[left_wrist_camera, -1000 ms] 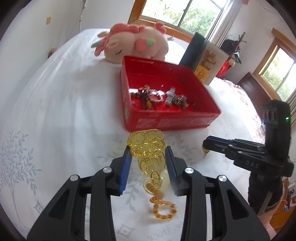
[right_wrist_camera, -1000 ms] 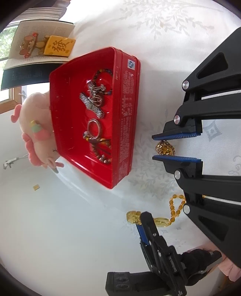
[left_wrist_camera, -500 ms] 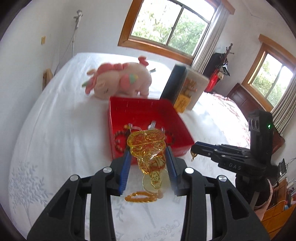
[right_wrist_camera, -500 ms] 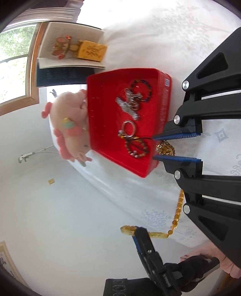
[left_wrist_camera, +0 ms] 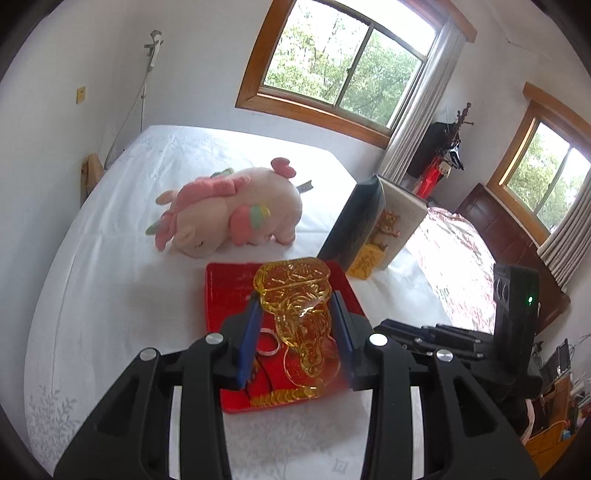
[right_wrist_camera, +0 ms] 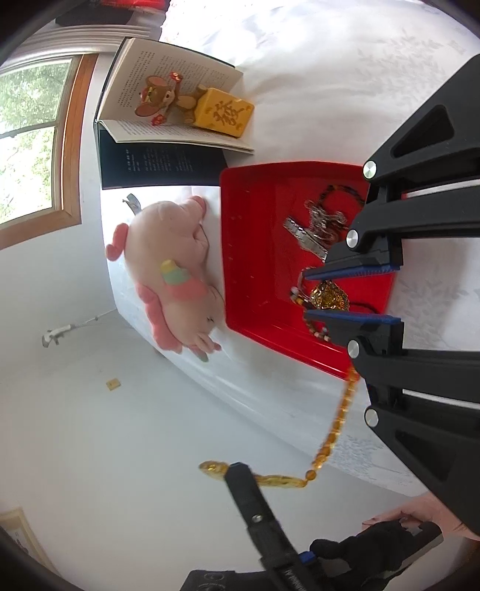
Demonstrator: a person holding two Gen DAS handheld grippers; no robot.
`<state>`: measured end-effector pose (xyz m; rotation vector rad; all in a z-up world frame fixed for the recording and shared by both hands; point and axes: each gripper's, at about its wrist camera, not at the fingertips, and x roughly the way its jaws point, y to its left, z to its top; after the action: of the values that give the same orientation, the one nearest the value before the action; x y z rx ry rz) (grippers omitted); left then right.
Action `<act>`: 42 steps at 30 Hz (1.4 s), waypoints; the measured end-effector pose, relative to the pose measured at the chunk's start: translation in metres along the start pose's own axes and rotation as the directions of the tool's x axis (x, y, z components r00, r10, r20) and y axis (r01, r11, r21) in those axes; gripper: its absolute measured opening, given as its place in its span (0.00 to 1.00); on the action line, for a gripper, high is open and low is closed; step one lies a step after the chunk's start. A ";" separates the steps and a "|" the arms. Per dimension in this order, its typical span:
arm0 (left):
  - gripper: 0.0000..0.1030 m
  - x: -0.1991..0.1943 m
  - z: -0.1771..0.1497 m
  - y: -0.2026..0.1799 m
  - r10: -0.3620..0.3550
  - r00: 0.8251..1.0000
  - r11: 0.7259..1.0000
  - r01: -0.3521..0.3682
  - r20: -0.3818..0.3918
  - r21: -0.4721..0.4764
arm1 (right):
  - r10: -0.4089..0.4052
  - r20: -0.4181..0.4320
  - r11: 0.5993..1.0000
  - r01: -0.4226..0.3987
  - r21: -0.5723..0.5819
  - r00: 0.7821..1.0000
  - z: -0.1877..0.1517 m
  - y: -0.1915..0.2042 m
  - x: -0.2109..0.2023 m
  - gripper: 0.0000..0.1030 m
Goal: Organize jewelry
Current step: 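Carry the necklace and gold charm over the red box, then open both tools, dropping the necklace and charm into the box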
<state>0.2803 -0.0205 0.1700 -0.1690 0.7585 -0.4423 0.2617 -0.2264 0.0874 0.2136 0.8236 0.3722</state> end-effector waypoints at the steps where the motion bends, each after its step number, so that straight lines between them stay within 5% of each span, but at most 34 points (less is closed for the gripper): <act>1: 0.35 0.005 0.004 0.000 0.004 1.000 1.000 -0.004 0.011 0.006 | -0.009 0.001 1.000 0.009 0.001 1.000 0.004 -0.003 0.004 0.15; 8: 0.35 0.060 0.012 0.006 0.032 0.999 0.999 -0.031 -0.039 0.014 | -0.051 -0.050 0.998 0.052 0.022 0.997 0.021 -0.025 0.052 0.15; 22: 0.35 0.183 -0.027 0.045 0.066 0.970 0.997 -0.073 -0.236 -0.023 | -0.111 -0.201 0.993 0.116 0.012 0.973 0.001 -0.048 0.152 0.15; 31: 0.35 0.211 -0.046 0.052 0.072 0.944 0.996 -0.083 -0.321 -0.021 | -0.127 -0.241 0.991 0.134 0.011 0.962 -0.004 -0.049 0.177 0.17; 33: 0.36 0.208 -0.047 0.052 0.075 0.949 0.996 -0.085 -0.307 -0.018 | -0.132 -0.232 0.990 0.137 0.008 0.964 -0.005 -0.049 0.176 0.28; 42: 0.42 0.180 -0.051 0.049 0.077 0.964 0.996 -0.084 -0.254 -0.017 | -0.144 -0.172 0.989 0.148 0.012 0.974 -0.008 -0.048 0.149 0.30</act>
<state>0.3765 -0.0561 0.0056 -0.1079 1.0200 -0.3797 0.3596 -0.2102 -0.0339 0.1439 1.0077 0.2441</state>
